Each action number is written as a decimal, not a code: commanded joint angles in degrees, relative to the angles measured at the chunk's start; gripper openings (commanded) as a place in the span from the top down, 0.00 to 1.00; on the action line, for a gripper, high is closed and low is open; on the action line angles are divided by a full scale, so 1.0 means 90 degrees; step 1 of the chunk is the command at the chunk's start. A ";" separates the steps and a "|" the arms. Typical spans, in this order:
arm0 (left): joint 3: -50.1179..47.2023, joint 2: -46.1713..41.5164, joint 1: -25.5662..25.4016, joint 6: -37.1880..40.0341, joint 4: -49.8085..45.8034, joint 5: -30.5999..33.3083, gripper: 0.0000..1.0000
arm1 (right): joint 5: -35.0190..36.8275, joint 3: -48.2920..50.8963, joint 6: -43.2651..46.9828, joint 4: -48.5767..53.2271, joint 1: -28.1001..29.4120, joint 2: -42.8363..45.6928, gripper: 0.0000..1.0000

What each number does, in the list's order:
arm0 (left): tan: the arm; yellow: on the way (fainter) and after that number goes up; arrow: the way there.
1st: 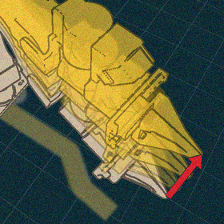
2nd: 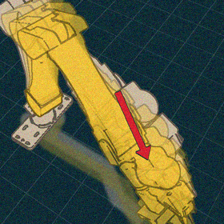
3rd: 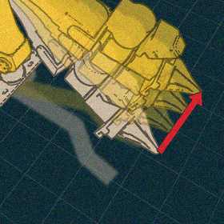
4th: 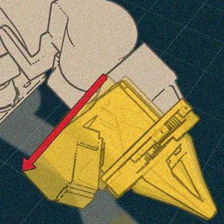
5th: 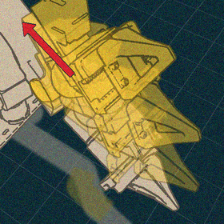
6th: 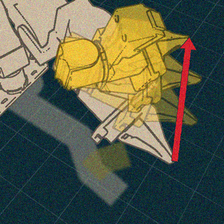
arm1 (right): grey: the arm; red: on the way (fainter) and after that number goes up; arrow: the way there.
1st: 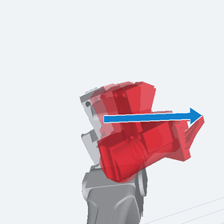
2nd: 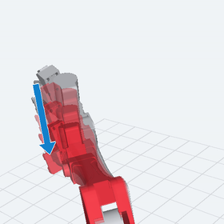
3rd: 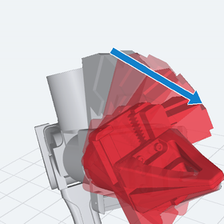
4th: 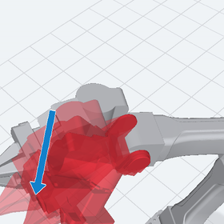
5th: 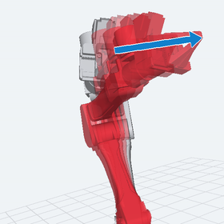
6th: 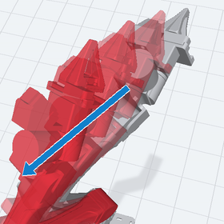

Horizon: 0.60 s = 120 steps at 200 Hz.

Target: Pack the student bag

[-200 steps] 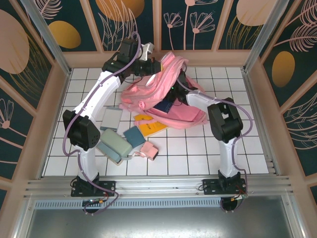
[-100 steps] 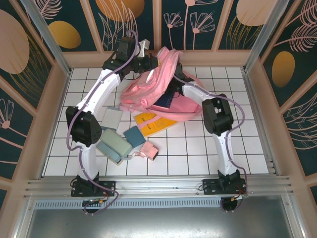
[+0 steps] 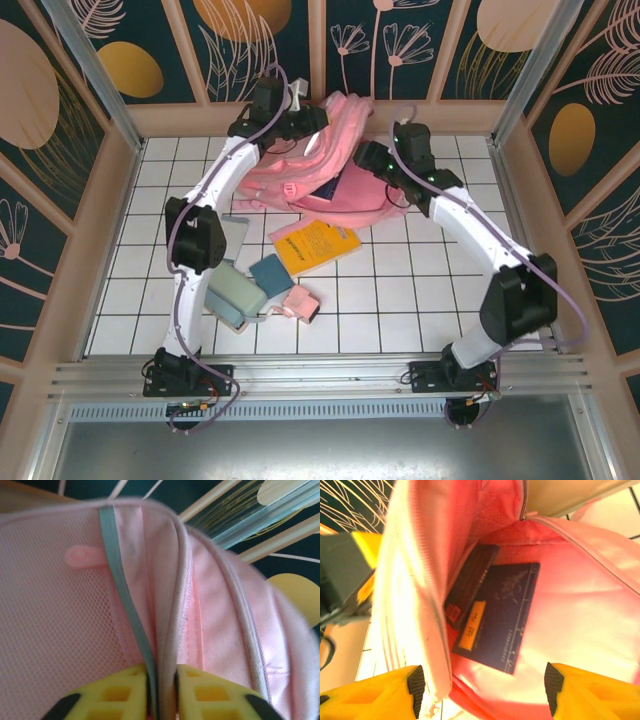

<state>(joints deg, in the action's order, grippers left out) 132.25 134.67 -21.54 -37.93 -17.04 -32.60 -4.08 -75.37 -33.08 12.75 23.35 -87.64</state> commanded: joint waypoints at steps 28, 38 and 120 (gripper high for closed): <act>-0.0294 -0.0570 -0.0214 0.0756 -0.0404 0.0329 0.47 | -0.0545 0.1457 0.0203 0.0157 0.0295 0.0709 0.35; -0.0736 -0.1004 -0.0206 0.0931 -0.0799 0.0948 0.45 | -0.0598 0.1726 0.0181 0.0175 0.0413 0.0747 0.35; -0.7202 -0.4591 0.0420 -0.0603 0.0859 0.2488 0.33 | -0.1390 0.2875 -0.0160 -0.0727 0.0560 0.0038 0.35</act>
<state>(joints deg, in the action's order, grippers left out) 76.64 93.80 -18.59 -39.66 -14.63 -14.26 -13.91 -50.87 -33.56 10.92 28.34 -84.14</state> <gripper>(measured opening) 0.670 0.649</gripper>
